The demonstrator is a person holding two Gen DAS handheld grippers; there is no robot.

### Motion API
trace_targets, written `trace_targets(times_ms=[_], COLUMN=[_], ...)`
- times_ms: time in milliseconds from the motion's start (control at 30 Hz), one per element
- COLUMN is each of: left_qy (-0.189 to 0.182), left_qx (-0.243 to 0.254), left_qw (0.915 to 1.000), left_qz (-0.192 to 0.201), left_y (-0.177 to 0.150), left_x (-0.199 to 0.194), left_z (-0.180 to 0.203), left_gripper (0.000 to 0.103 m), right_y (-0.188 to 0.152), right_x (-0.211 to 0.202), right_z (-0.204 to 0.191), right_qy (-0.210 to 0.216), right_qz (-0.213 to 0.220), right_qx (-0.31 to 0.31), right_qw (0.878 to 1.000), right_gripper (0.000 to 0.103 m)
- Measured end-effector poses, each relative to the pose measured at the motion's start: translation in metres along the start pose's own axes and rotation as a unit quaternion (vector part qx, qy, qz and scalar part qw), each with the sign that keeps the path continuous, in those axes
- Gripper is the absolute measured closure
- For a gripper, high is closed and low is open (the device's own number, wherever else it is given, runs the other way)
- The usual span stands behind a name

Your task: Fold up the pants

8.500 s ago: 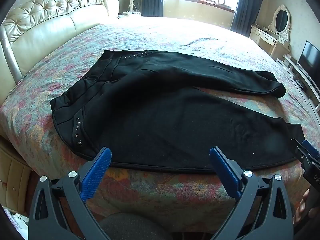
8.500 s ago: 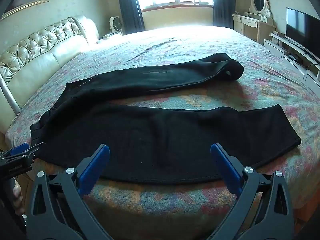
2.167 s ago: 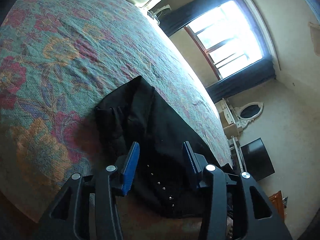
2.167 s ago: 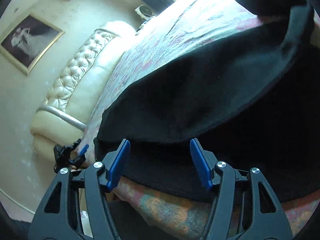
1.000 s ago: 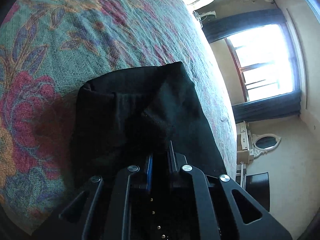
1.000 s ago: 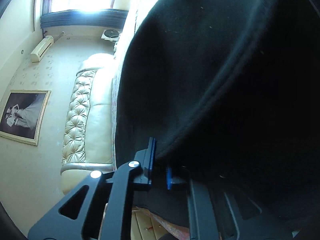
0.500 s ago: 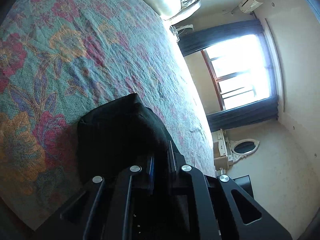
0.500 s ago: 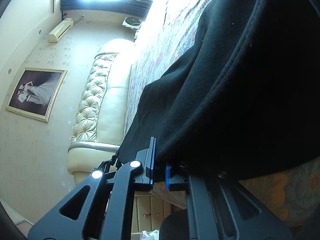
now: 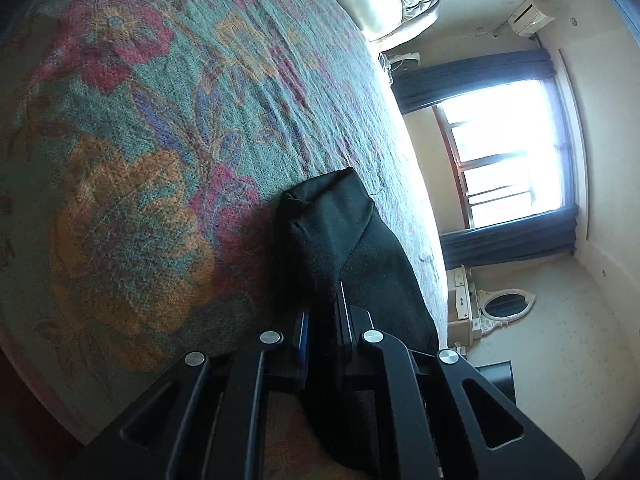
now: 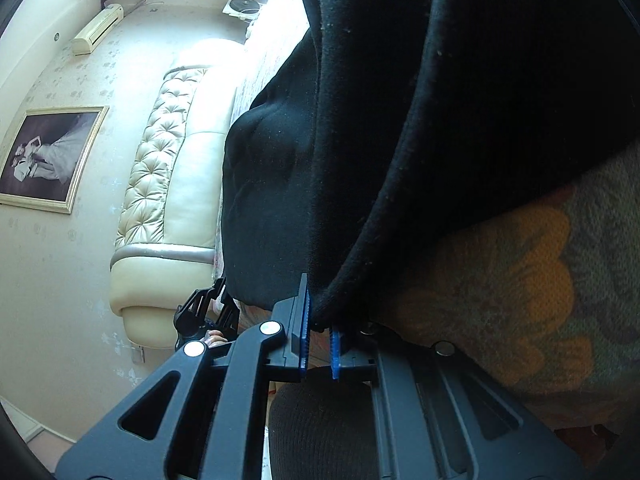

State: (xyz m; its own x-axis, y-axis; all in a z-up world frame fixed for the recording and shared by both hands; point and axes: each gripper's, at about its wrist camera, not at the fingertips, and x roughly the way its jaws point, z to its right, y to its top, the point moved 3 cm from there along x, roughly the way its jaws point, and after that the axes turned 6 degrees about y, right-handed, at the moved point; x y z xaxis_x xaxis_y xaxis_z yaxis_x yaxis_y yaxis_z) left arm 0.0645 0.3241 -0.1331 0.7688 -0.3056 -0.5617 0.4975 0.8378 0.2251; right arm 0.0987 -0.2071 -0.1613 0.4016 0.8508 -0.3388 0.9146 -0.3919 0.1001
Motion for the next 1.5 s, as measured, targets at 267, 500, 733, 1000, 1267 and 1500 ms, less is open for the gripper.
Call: trace_targets(times_ms=[267, 500, 733, 1000, 1267, 1500], left_qy=[0.033, 0.034, 0.050, 0.026, 0.008, -0.011], left_qx=[0.053, -0.030, -0.013, -0.023, -0.044, -0.087], left_qw=[0.9978, 0.9985, 0.9982, 0.9994, 0.9952, 0.9941], left_qz=[0.022, 0.033, 0.031, -0.003, 0.088, 0.064], left_y=[0.019, 0.015, 0.007, 0.029, 0.024, 0.027], left_x=[0.016, 0.004, -0.001, 0.044, 0.005, 0.011], left_z=[0.012, -0.001, 0.004, 0.022, 0.016, -0.019], left_gripper=[0.093, 0.074, 0.050, 0.090, 0.091, 0.085], right_y=[-0.009, -0.019, -0.023, -0.022, -0.020, 0.010], right_x=[0.006, 0.001, -0.001, -0.004, -0.020, -0.102], right_z=[-0.017, -0.014, 0.009, 0.016, 0.009, -0.033], right_qy=[0.027, 0.053, 0.104, 0.126, 0.082, -0.057], right_qz=[-0.019, -0.027, 0.010, 0.043, 0.048, 0.133], right_qx=[-0.002, 0.046, 0.129, 0.146, 0.103, -0.063], right_qw=[0.999, 0.997, 0.986, 0.980, 0.990, 0.987], right_gripper=[0.074, 0.036, 0.036, 0.035, 0.035, 0.035])
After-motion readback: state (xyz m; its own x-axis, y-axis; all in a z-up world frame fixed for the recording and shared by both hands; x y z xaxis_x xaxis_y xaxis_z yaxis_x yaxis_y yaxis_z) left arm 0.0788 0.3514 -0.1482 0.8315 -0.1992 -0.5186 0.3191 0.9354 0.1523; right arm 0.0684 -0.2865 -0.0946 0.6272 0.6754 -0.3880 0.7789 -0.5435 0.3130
